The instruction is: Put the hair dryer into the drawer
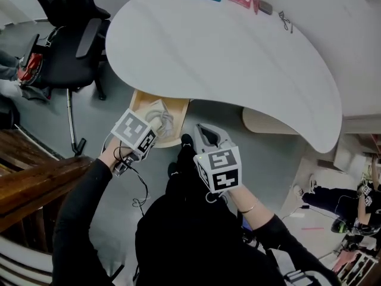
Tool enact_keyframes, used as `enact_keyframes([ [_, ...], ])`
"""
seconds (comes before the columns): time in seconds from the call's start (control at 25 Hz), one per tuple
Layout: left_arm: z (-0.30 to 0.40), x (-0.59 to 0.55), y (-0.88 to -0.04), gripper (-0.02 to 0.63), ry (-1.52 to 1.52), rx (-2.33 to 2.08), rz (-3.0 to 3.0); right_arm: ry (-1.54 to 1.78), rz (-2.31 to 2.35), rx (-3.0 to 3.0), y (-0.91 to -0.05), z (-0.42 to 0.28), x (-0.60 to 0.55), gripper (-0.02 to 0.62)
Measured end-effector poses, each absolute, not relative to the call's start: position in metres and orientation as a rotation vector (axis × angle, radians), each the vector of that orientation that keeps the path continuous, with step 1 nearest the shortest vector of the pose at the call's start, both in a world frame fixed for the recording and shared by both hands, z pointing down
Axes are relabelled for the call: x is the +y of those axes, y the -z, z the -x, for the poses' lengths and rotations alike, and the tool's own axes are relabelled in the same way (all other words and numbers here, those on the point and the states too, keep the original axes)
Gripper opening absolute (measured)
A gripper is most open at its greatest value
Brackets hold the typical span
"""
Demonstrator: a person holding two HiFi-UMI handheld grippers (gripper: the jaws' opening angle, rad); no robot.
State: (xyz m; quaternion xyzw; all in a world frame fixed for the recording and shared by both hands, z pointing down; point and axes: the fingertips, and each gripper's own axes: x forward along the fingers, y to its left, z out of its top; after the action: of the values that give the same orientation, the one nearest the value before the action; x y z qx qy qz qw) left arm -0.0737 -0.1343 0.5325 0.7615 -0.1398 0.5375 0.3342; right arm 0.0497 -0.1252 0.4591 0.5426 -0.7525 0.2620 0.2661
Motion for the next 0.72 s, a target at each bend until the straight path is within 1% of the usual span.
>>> enact_keyframes([
  [0.32,0.062,-0.152,-0.556,0.133,-1.484,-0.307,-1.953,-0.79,-1.303,-2.022,-0.497,-0.036,-0.147,0.002],
  [0.52,0.06,-0.159,-0.573,0.133,-1.524,-0.283,-1.928,-0.775,-1.179,-2.026,-0.515,-0.021,-0.159,0.002],
  [0.72,0.058,-0.165,-0.588,0.133,-1.531,-0.285,-1.919,-0.853,-1.069,-1.99,-0.543,-0.01,-0.163,0.002],
])
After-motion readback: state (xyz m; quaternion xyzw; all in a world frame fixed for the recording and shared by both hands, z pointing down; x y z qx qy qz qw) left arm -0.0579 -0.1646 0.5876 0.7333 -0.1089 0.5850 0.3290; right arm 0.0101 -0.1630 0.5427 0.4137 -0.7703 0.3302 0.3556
